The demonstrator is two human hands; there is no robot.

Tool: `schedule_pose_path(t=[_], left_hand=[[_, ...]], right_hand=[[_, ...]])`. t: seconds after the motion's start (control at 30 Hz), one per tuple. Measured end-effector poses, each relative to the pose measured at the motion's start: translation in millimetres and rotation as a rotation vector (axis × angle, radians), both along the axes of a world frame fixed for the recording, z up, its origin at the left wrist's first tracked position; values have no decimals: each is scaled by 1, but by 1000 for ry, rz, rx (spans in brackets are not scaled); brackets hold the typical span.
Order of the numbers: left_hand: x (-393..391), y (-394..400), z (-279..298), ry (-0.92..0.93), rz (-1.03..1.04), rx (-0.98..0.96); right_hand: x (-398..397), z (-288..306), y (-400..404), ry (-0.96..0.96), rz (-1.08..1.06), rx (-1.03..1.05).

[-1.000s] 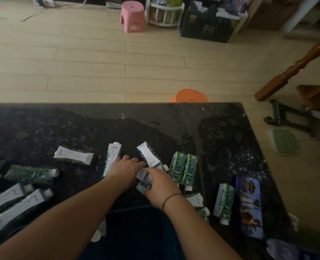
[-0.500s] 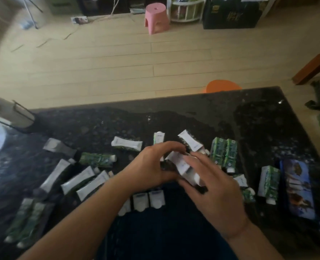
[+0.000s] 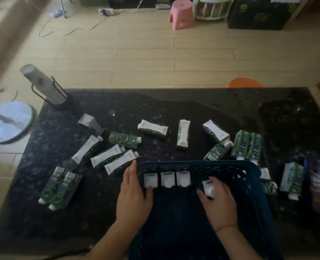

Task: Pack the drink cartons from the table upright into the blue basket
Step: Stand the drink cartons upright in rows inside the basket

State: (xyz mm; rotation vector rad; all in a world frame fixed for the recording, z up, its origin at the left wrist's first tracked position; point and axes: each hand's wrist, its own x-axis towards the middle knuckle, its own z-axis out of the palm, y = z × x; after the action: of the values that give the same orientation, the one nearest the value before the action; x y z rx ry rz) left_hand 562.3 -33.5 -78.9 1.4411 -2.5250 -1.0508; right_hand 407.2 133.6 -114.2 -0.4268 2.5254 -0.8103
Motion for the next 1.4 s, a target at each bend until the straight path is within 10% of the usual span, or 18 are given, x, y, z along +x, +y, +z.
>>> schedule_pose_path(t=[0.53, 0.8, 0.93, 1.2, 1.4], left_hand=[[3, -1, -12, 52, 274, 342], [5, -4, -4, 346, 373, 598], [23, -41, -13, 464, 764, 443], [156, -142, -64, -391, 640, 74], [224, -150, -102, -277, 540, 128]], right_hand=[[-7, -34, -26, -182, -150, -7], [-12, -19, -6, -153, -182, 340], [34, 43, -46, 47, -315, -60], [127, 93, -185, 166, 407, -430], [164, 51, -265, -188, 962, 43]])
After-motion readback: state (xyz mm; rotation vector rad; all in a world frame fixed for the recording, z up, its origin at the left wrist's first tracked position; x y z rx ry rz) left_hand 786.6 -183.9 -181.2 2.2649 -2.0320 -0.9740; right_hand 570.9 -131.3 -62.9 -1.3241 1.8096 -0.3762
